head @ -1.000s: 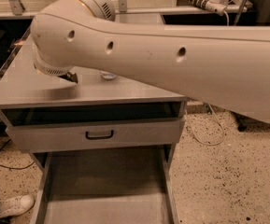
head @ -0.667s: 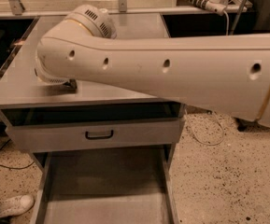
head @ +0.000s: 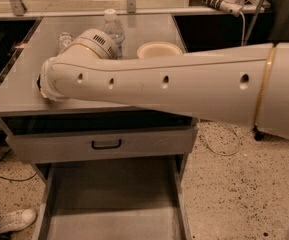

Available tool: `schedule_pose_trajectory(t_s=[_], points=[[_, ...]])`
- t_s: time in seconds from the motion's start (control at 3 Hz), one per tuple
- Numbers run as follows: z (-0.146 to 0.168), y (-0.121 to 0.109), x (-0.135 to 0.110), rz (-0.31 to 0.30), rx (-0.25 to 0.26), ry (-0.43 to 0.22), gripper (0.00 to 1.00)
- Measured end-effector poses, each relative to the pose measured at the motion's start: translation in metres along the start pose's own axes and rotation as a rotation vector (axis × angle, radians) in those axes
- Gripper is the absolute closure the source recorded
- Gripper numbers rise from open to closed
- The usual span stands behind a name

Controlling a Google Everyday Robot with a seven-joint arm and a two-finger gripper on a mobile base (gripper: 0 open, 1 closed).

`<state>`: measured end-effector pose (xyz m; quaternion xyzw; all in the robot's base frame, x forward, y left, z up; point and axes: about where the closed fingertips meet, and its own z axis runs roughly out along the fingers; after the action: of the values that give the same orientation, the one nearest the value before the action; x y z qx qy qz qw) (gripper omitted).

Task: Pick rxbar chocolate from middle drawer and place on counter

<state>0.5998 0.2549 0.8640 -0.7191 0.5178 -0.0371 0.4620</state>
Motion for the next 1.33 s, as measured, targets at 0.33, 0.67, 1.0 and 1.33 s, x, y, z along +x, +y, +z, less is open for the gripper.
schedule_pose_trajectory(t_s=[0.33,0.67,1.0,1.33], points=[[-0.0002,-0.0008,-0.0010,0.000,0.003,-0.003,0.81],[-0.0002,-0.0008,-0.0010,0.000,0.003,-0.003,0.58],[-0.0002,-0.0008,-0.0010,0.000,0.003,-0.003,0.34],[-0.0002,-0.0008,-0.0010,0.000,0.003,-0.003,0.11]])
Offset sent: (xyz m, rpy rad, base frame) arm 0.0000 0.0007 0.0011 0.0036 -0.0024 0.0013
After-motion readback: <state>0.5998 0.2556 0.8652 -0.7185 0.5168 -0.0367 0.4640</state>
